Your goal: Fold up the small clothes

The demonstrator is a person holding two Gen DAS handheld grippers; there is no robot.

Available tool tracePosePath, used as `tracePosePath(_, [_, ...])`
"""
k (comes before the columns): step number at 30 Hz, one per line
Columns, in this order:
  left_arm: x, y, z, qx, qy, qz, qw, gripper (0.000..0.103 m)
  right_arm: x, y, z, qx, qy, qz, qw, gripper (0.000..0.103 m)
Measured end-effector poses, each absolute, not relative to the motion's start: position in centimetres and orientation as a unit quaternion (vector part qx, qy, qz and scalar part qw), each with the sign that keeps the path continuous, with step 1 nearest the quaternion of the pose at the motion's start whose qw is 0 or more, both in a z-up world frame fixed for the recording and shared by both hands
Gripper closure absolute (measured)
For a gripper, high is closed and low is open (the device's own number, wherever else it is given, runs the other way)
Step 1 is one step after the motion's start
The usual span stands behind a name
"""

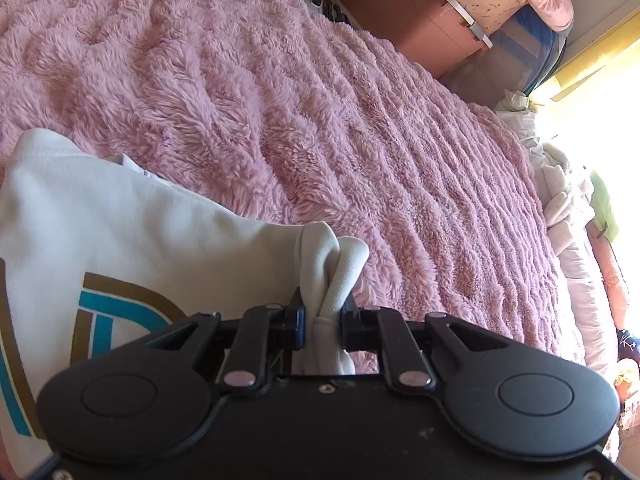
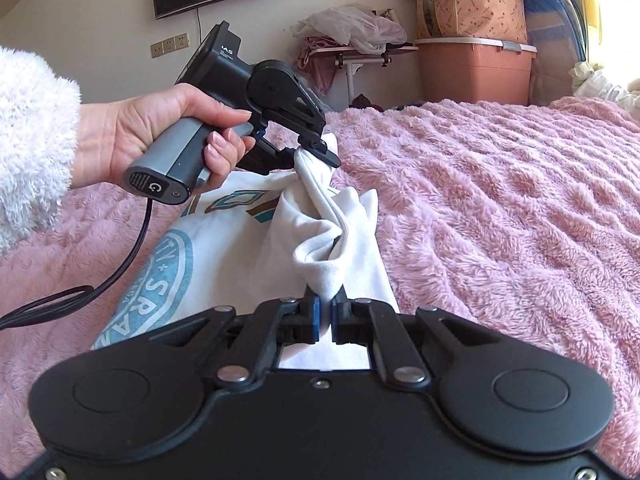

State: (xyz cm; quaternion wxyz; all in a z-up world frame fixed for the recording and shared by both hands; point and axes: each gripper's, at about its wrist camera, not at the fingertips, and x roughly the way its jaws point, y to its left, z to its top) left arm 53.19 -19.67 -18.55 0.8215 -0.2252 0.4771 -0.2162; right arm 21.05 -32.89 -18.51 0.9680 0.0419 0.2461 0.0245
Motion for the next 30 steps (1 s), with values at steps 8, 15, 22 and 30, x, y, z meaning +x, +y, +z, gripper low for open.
tracePosePath(8, [53.6, -20.7, -19.4, -0.218, 0.484, -0.207, 0.822, 0.09, 21.3, -34.0, -19.3, 0.061, 0.26, 0.013, 0.964, 0.098])
tracePosePath(15, [53.4, -21.8, -20.1, -0.213, 0.482, -0.206, 0.825, 0.09, 21.4, -35.2, -20.1, 0.095, 0.278, 0.001, 0.956, 0.098])
tracePosePath(22, [53.2, -22.8, -20.0, -0.198, 0.471, -0.224, 0.83, 0.089, 21.5, -35.7, -20.8, 0.115, 0.293, -0.015, 0.949, 0.098])
tracePosePath(30, [54.2, -24.0, -21.1, -0.206, 0.49, -0.207, 0.821, 0.063, 21.8, -36.1, -22.1, 0.125, 0.317, -0.029, 0.939, 0.097])
